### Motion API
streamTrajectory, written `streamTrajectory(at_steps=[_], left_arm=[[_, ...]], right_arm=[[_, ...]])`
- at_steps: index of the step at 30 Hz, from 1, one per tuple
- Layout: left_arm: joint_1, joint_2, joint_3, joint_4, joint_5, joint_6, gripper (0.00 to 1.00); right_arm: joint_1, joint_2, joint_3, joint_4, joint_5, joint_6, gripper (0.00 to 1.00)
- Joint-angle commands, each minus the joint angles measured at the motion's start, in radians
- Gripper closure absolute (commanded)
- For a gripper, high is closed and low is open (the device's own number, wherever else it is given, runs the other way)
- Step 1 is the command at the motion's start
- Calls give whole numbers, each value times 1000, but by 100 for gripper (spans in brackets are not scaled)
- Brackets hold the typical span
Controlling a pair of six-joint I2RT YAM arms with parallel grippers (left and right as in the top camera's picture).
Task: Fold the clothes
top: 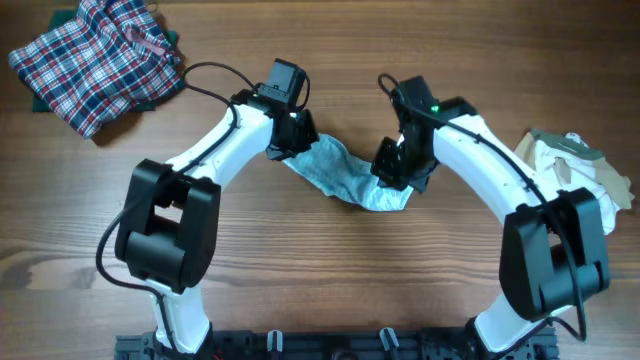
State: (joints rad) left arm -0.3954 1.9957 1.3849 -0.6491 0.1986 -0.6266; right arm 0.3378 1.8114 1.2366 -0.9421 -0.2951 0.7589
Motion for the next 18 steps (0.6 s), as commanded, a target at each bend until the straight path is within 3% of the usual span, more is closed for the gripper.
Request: streamTrajectory(at_steps=[1,12,18], left_arm=[[29,21,-6,11,-3,47,93],[49,89,-6,22,47,47,96],[49,103,-6,-8,47,47,91]], right_arm=[[3,-18,-84,79,9,8,96],[2,-18,-119,117,89,6,95],[0,-18,-164,121,177,28,95]])
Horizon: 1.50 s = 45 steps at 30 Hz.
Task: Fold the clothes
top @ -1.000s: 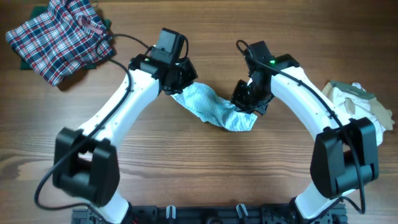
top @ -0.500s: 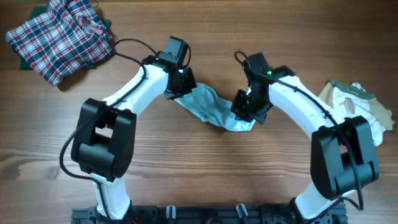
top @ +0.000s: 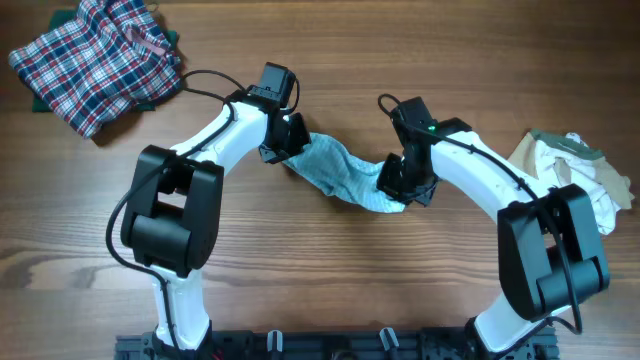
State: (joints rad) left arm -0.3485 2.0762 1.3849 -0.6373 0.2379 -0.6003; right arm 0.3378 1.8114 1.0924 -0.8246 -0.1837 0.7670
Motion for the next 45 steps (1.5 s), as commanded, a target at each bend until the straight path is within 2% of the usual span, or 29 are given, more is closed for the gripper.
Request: streamTrajectory(at_steps=[1,7,13,15,20,24,28,33,36,40,45], left_arm=[[2,22,-6,-24,8,21,90],[2,22,-6,-51,3,21,88],[24,22,-6,-97,-11,10,79],[44,22,-6,-133,-17,-28,80],[90,23,-6,-229,-26,-119,89],[90,22,-6,-266,-26,-138,89],[85,22,-6,-266,-9,-169,89],[84,22,-6,-277,6,-168,90],[84,22,-6,-274,23,-175,89],[84,22,-6,-261,35,-175,89],[84,22,-6,-258,35,-175,88]], right_arm=[[-2,-18,-20,4,75,21,94],[-5,-18,-21,5,137,20,94],[-11,-18,-21,1,202,20,91],[-29,-18,-21,0,214,20,90],[-99,-18,-21,2,261,17,90],[-153,-18,-21,19,262,-11,93],[-161,-23,1,80,106,-174,96],[-154,-127,57,86,-134,-296,96],[-114,-213,58,106,-271,-322,96],[-34,-209,58,125,-273,-311,92],[42,-99,58,124,-182,-240,94]])
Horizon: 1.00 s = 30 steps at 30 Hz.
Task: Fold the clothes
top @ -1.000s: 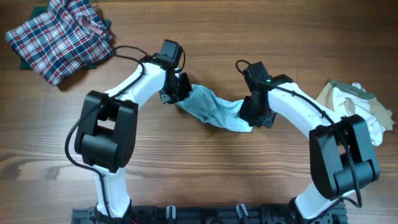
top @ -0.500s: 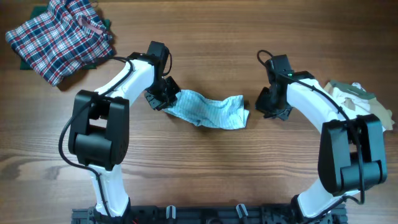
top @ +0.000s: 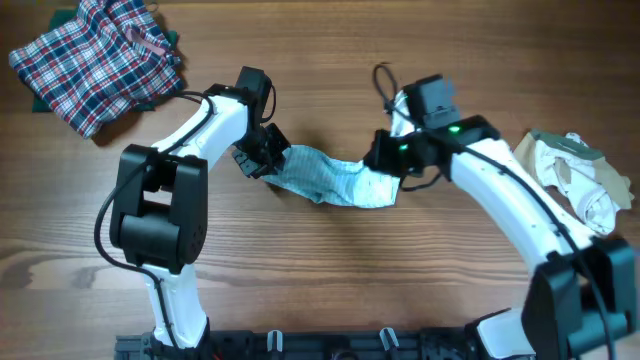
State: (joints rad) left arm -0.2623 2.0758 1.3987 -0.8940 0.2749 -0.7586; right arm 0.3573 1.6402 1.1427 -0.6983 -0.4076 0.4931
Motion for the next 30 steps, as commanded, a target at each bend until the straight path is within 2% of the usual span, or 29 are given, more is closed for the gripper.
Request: streamTrajectory(at_steps=[1,5,10,15,19,25,30], left_arm=[[-2,23,-20,-2,-2,-17,88],[-2,23,-20,8,-2,-17,87],[-2,23,-20,10,-3,-16,87],[-2,23,-20,16,-3,-16,85],[-2,23,-20,14,-7,-16,85],[1,23,-20,14,-14,-16,82],[-2,23,-20,14,61,-17,82]], right_arm=[[23,89,7,2,41,34,94],[23,183,7,10,57,30,94],[21,282,7,-19,181,64,95],[21,294,5,-47,314,86,92],[7,294,-16,-43,333,93,91],[-72,294,-35,-43,435,113,90],[-158,294,-35,-19,453,108,90]])
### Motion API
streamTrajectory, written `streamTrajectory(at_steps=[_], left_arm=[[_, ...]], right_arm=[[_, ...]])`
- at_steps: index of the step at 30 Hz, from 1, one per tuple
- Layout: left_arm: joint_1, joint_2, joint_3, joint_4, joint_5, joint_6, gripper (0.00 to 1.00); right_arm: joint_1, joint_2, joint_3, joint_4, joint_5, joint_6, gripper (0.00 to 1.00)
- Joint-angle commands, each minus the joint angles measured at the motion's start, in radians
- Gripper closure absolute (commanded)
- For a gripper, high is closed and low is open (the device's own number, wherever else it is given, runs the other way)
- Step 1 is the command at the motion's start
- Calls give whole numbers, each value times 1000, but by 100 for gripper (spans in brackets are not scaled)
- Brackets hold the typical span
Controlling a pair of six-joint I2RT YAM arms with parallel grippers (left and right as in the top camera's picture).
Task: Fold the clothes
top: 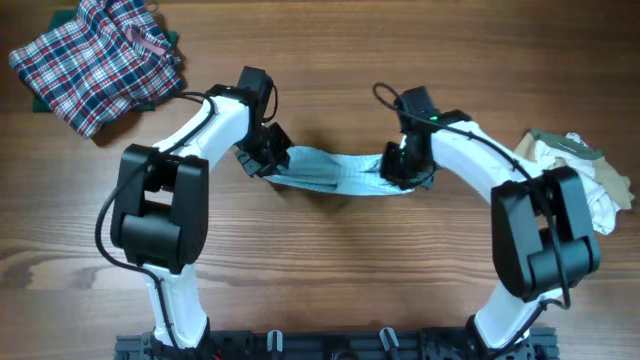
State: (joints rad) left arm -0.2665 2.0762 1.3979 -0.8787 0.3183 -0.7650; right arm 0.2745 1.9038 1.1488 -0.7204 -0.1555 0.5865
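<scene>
A light blue-grey cloth (335,175) is stretched in a band across the middle of the table. My left gripper (272,157) is shut on its left end. My right gripper (397,170) is shut on its right end. The cloth runs nearly straight between them, slightly bowed. The fingertips themselves are hidden by the gripper bodies and the fabric.
A red, white and blue plaid garment (95,58) lies bunched at the back left over something dark green. A cream and olive pile of clothes (575,170) sits at the right edge. Black cables loop behind both arms.
The right gripper has moved down and a little right, nearer the table. The cloth now lies flatter and straighter between the two grippers. The left gripper has barely moved.
At first both grippers held the cloth close together, and it sagged in a crumpled curve between them. Then the left gripper was further left and back, with the right one higher. The cloth has been drawn out into a long flat band.
</scene>
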Motion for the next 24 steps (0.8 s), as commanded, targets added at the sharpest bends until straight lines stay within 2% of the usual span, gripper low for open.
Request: streamTrajectory(at_steps=[1,6,14,18,21,24], left_arm=[[2,22,-19,-1,24,-10,82],[-8,22,-19,-1,42,-10,82],[-24,13,-19,-1,52,19,85],[-24,-27,-19,-2,42,63,87],[-24,-80,-19,-18,-16,77,87],[-25,-126,-19,-41,-68,77,87]], right_arm=[[-80,31,-41,6,200,13,90],[-79,31,-41,42,97,-61,88],[-79,22,-24,43,50,-63,84],[-79,-57,-3,25,51,-64,84],[-79,-143,-2,12,51,-64,81],[-79,-197,-2,-2,50,-68,73]])
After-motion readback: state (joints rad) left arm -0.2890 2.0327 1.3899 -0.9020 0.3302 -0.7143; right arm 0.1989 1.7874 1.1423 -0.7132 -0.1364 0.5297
